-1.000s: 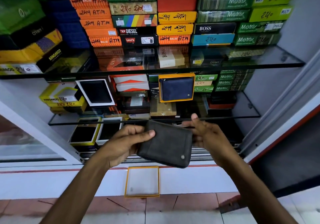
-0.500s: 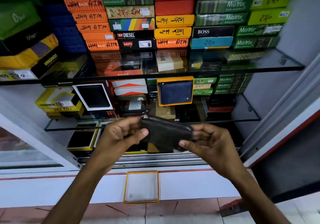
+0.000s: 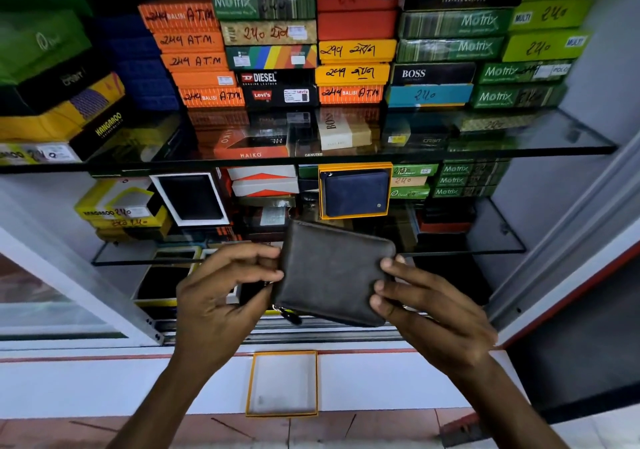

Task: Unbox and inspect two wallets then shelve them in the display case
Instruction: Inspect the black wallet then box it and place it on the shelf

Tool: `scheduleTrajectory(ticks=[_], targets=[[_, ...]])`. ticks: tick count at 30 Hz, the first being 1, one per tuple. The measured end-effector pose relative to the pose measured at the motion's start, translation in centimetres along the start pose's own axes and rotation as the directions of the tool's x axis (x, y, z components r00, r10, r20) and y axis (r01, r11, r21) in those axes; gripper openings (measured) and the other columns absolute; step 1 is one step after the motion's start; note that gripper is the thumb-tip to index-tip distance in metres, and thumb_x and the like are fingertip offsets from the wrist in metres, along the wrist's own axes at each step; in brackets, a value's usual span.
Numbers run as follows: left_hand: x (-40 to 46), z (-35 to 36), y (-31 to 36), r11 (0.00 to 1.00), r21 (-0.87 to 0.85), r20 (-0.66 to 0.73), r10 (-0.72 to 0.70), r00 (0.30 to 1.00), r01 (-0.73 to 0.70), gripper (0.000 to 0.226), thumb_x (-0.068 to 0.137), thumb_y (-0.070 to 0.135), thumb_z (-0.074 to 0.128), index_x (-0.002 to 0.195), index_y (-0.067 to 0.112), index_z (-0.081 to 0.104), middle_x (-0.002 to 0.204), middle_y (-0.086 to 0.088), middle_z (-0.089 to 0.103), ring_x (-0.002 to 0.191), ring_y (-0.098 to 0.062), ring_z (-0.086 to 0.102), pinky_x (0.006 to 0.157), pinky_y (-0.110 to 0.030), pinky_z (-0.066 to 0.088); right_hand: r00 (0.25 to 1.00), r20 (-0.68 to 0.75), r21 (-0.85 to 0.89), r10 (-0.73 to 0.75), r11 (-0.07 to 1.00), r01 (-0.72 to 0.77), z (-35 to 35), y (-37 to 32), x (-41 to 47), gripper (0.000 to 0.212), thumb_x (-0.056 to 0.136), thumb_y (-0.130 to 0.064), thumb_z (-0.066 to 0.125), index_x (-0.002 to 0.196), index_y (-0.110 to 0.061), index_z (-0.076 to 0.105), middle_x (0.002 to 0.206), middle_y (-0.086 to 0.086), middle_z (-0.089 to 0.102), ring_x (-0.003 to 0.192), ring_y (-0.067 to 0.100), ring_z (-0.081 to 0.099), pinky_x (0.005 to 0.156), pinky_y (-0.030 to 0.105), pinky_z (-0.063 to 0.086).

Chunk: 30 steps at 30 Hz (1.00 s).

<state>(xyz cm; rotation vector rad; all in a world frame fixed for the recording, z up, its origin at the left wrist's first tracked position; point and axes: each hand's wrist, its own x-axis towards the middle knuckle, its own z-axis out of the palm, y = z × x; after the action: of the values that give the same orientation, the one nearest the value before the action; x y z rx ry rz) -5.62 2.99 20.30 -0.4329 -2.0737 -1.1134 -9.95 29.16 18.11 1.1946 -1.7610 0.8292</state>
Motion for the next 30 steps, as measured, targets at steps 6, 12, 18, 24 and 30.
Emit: scheduleTrajectory(ticks=[6,12,18,24,30], targets=[[-1.0,-0.8,-1.5,0.988,-0.100,0.105,-0.108,0.989,0.119,0.013,0.076,0.005,0.071,0.089,0.009,0.073,0.119,-0.012,0.067,0.107,-0.030,0.066,0.090,-0.043,0.053,0.967,-0.021,0.133,0.255,0.959,-0.250,1.8,-0.4,-0.7,0.014,0.077,0.003,0.077,0.090,-0.001,0.079,0.097,0.011,0.074,0.105,0.025,0.071,0.085,0.037,0.058],[-3.7,-1.6,-2.6,0.736,-0.274,0.249,-0.567,0.785,0.619,0.029,0.070,0.013,0.082,0.095,0.023,0.073,0.096,-0.005,0.078,0.092,-0.018,0.073,0.078,-0.024,0.058,0.455,0.385,0.380,0.803,0.311,-0.871,4.3,-2.5,-2.1,0.042,0.069,-0.021,0.085,0.110,-0.019,0.075,0.099,-0.011,0.078,0.092,0.007,0.074,0.081,0.020,0.058],[-9.0,-1.1,-6.0,0.413,-0.211,0.288,-0.840,0.460,0.886,0.019,0.079,0.008,0.074,0.096,0.014,0.076,0.088,-0.010,0.079,0.085,-0.023,0.074,0.068,-0.031,0.061,0.000,0.585,0.334,0.811,-0.240,-0.912,9.1,-3.5,-6.3,0.029,0.067,-0.002,0.086,0.092,-0.010,0.075,0.091,0.010,0.080,0.081,0.023,0.077,0.073,0.037,0.063],[-15.5,-0.6,-9.8,0.217,-0.054,0.224,-0.949,0.223,0.975,0.004,0.080,0.015,0.076,0.082,0.018,0.079,0.078,-0.005,0.078,0.079,-0.023,0.073,0.069,-0.036,0.062,-0.235,0.652,0.123,0.721,-0.406,-0.905,13.9,-4.8,-11.3,0.028,0.071,-0.011,0.086,0.096,-0.003,0.076,0.097,0.023,0.075,0.092,0.033,0.075,0.079,0.044,0.063],[-18.9,1.1,-11.6,0.356,0.339,0.026,-0.929,0.370,0.871,0.019,0.076,0.038,0.078,0.083,0.020,0.080,0.079,0.004,0.079,0.080,-0.012,0.071,0.084,-0.032,0.053,-0.282,0.545,0.001,0.790,-0.337,-0.942,16.1,-5.3,-13.1,0.014,0.069,-0.004,0.086,0.080,-0.004,0.078,0.082,0.018,0.076,0.074,0.031,0.075,0.073,0.051,0.063]])
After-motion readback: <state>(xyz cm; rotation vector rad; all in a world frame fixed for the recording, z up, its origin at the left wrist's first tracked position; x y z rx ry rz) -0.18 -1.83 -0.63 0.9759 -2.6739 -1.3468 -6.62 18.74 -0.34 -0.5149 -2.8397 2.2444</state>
